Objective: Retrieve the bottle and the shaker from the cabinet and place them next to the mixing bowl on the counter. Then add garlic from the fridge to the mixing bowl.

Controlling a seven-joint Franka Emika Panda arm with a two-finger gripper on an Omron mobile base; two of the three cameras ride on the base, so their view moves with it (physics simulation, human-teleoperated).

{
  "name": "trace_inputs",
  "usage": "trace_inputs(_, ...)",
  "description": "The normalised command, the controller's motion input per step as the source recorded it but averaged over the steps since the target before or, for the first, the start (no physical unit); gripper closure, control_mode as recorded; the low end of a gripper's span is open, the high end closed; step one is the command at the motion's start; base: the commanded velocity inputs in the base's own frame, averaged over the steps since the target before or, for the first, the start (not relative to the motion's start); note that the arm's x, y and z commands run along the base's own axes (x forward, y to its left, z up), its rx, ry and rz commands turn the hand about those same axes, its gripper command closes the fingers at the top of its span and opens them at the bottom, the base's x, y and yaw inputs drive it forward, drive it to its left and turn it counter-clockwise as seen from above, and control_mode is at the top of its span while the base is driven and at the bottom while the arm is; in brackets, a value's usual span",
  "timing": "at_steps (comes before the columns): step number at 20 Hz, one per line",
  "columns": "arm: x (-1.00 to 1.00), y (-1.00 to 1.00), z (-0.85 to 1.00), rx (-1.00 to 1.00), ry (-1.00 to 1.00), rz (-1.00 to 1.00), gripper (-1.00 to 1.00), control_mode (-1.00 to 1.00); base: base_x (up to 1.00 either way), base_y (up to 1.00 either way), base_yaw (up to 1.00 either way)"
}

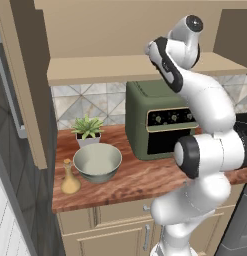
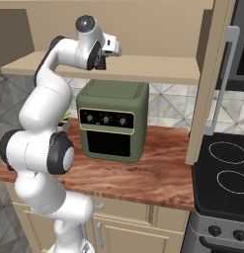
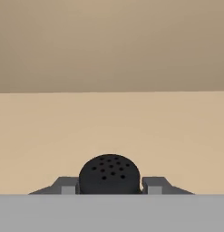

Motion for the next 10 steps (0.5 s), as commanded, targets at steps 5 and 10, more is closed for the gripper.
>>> trace_inputs(5,-1.0,0.0,-0.09,0.05,0.0,-0.01,1.0,-1.0,0.0,0.0,0.0)
trace_inputs(10,-1.0,-0.04,-0.1,0.15,0.0,0.07,1.0,-1.0,0.0,0.0,0.0)
